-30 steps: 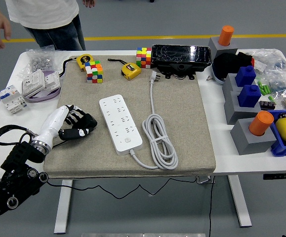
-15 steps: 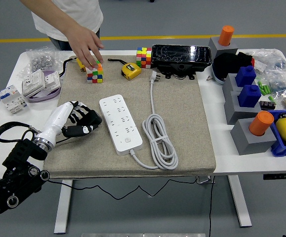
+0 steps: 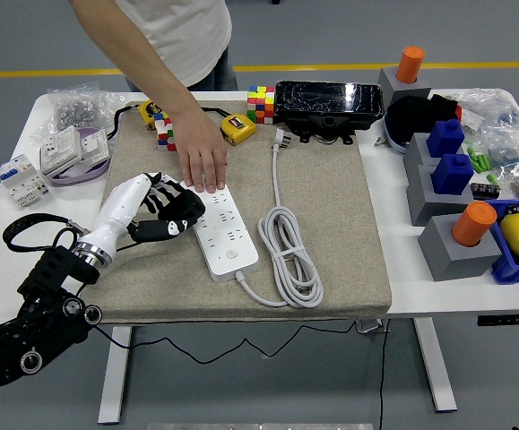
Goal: Put the plug near the board,insert it into the board,press the button,pull the plug out
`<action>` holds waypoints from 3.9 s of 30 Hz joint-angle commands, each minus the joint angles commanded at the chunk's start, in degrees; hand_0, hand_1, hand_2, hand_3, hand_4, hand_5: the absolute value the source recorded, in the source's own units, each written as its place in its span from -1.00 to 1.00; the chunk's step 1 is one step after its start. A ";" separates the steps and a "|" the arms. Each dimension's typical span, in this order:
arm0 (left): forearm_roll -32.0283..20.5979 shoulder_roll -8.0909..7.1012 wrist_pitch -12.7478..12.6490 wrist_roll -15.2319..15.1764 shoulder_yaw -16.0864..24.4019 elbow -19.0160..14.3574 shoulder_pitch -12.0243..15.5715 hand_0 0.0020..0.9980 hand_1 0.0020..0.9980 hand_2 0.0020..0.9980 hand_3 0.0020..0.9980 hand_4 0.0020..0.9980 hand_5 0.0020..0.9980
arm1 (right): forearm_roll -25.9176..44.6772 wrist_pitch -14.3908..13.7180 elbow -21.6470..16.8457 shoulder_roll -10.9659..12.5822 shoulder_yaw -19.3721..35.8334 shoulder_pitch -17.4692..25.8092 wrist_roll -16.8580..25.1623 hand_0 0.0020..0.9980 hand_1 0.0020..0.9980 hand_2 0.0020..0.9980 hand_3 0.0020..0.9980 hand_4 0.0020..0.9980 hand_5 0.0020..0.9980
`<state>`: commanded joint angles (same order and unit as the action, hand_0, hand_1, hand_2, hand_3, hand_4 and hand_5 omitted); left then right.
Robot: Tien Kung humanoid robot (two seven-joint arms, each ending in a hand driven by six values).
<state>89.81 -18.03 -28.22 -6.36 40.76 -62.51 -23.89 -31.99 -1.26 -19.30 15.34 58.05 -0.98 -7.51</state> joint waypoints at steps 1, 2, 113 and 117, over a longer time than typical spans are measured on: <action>0.02 0.05 -0.03 0.01 -0.18 0.09 -0.09 -0.39 -0.32 -0.24 0.04 0.26 -1.00 | 0.00 0.00 0.00 0.00 -0.02 -0.01 0.00 0.16 0.34 0.37 0.23 0.96 0.03; 0.12 0.16 -0.14 0.08 -0.55 0.29 -0.22 -0.39 -0.32 -0.24 0.04 0.26 -1.00 | -0.01 -0.01 -0.02 0.01 -0.01 -0.03 0.02 0.16 0.34 0.37 0.23 0.96 0.03; 4.06 -3.83 -5.27 2.09 -5.78 -10.69 7.45 0.58 0.68 0.64 0.55 0.83 0.16 | -0.61 0.17 -1.05 0.38 0.11 -0.22 0.07 0.16 0.34 0.37 0.23 0.96 0.04; 4.42 -3.51 -4.93 2.78 -6.66 -10.74 6.16 0.58 0.68 0.64 0.55 0.83 0.16 | -0.73 0.13 -1.27 0.36 0.25 -0.17 0.11 0.16 0.34 0.37 0.23 0.96 0.04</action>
<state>94.23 -21.55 -33.15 -3.58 34.11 -73.24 -17.73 -32.72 -1.13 -20.57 15.70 58.29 -1.15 -7.40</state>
